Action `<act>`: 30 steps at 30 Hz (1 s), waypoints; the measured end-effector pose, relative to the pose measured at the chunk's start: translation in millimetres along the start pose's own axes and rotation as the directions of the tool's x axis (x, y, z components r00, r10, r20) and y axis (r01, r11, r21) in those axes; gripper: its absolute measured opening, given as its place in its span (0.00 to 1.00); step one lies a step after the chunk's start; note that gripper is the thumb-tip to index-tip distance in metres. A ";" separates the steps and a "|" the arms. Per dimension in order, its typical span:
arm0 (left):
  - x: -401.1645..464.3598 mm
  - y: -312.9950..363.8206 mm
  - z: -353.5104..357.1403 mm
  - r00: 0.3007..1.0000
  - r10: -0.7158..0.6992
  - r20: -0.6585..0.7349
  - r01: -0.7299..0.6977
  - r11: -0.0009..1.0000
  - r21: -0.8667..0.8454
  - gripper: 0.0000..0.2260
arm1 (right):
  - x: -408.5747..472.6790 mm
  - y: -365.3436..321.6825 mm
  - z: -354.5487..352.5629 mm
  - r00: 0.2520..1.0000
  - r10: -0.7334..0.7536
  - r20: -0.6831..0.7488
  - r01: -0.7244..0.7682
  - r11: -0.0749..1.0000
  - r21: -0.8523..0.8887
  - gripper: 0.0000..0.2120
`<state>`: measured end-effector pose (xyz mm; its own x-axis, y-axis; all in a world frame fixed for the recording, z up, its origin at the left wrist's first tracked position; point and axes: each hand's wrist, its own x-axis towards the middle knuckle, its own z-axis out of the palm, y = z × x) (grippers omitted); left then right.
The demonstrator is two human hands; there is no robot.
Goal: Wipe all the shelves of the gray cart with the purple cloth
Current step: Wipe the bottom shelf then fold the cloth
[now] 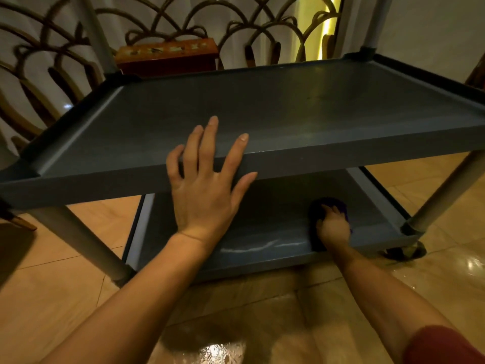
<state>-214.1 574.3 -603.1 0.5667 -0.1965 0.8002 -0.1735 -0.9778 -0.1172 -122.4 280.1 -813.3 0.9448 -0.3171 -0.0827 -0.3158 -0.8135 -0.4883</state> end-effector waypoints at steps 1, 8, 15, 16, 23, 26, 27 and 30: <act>-1.4 -1.2 -0.2 1.000 0.009 0.005 -0.009 1.000 0.005 0.25 | -5.1 -14.0 9.2 0.999 -0.051 0.001 0.051 0.998 0.035 0.24; -2.2 -4.0 -18.1 0.990 0.061 0.124 -0.071 0.994 0.083 0.25 | -100.9 -167.6 104.4 0.873 -0.442 0.208 0.419 0.896 0.144 0.18; -6.3 -49.5 -41.4 0.968 0.129 0.214 -0.148 0.986 0.077 0.27 | -90.4 -156.0 51.5 0.849 -0.490 0.198 0.464 0.871 0.163 0.13; -10.7 -60.4 -42.0 0.973 0.097 0.209 -0.119 0.988 0.095 0.27 | -74.2 -134.8 31.8 0.885 -0.447 0.132 0.421 0.888 0.185 0.13; -19.2 -57.2 -24.8 0.991 -0.028 0.134 0.020 0.998 0.065 0.25 | -3.0 38.6 -38.4 0.999 0.009 -0.038 -0.011 0.999 -0.037 0.26; -22.0 -60.0 -20.4 0.998 -0.018 0.057 0.016 0.999 0.037 0.24 | -13.3 36.5 -20.3 0.997 0.058 -0.058 -0.056 0.997 0.048 0.29; -22.4 -60.3 -19.6 0.998 -0.023 0.050 0.022 0.999 0.028 0.24 | -18.9 25.6 -12.9 0.996 0.058 -0.065 -0.052 0.995 0.085 0.28; -20.6 -56.9 -20.3 0.996 -0.045 0.081 0.044 0.999 0.022 0.24 | -48.4 -18.2 12.1 1.000 -0.012 -0.026 0.015 0.993 0.113 0.26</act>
<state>-232.3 635.5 -601.0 0.6378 -0.1571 0.7540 -0.1304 -0.9869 -0.0953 -161.3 316.1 -810.9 0.9459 -0.3200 -0.0541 -0.2898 -0.7578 -0.5846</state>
